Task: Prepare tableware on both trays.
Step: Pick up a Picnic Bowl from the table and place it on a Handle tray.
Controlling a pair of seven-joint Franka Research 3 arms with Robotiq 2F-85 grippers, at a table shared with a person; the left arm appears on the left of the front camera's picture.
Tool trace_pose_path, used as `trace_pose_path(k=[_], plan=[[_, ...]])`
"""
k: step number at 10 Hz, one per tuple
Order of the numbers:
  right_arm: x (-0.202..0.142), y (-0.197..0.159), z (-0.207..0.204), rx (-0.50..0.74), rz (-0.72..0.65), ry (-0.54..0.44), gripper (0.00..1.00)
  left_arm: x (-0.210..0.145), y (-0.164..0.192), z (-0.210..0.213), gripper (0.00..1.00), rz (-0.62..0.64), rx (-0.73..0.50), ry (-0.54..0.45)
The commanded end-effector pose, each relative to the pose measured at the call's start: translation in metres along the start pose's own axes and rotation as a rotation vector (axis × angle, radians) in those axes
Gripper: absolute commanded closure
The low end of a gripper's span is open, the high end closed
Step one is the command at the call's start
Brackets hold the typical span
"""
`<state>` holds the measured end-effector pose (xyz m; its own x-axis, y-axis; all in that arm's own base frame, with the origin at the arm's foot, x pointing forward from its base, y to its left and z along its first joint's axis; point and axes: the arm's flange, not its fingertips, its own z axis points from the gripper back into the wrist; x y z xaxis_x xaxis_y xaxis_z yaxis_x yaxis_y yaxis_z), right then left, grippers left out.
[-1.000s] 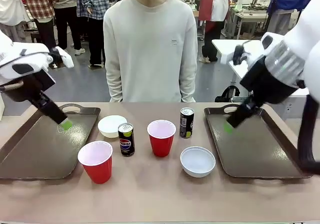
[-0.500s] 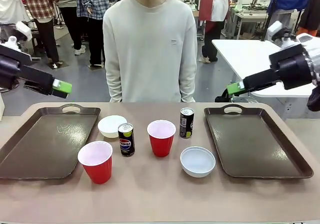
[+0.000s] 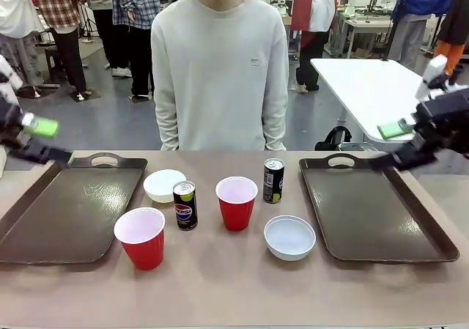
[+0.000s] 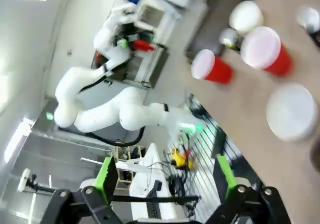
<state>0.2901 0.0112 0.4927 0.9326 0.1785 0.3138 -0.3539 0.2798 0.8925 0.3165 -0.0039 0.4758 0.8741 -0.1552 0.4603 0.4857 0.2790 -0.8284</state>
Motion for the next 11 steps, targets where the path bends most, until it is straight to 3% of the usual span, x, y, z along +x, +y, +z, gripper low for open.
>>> trace_pose_path(k=[1,5,6,7,11], plan=[[-0.081,-0.006,-0.005,-0.119,-0.128,0.058,0.0,-0.014,-0.016,0.018,0.0,0.079,0.197,0.147],[-0.082,-0.009,0.001,-0.131,-0.146,0.055,0.0,-0.019,-0.026,0.035,0.0,0.097,0.269,0.156],[-0.08,-0.009,0.002,-0.209,-0.152,0.083,0.0,-0.019,-0.025,0.032,0.0,0.094,0.29,0.147],[-0.048,-0.001,0.041,-0.139,-0.155,0.048,0.0,-0.018,-0.022,0.032,0.0,0.085,0.265,0.149],[-0.048,-0.001,0.041,-0.139,-0.155,0.048,0.0,-0.018,-0.022,0.032,0.0,0.085,0.265,0.149]])
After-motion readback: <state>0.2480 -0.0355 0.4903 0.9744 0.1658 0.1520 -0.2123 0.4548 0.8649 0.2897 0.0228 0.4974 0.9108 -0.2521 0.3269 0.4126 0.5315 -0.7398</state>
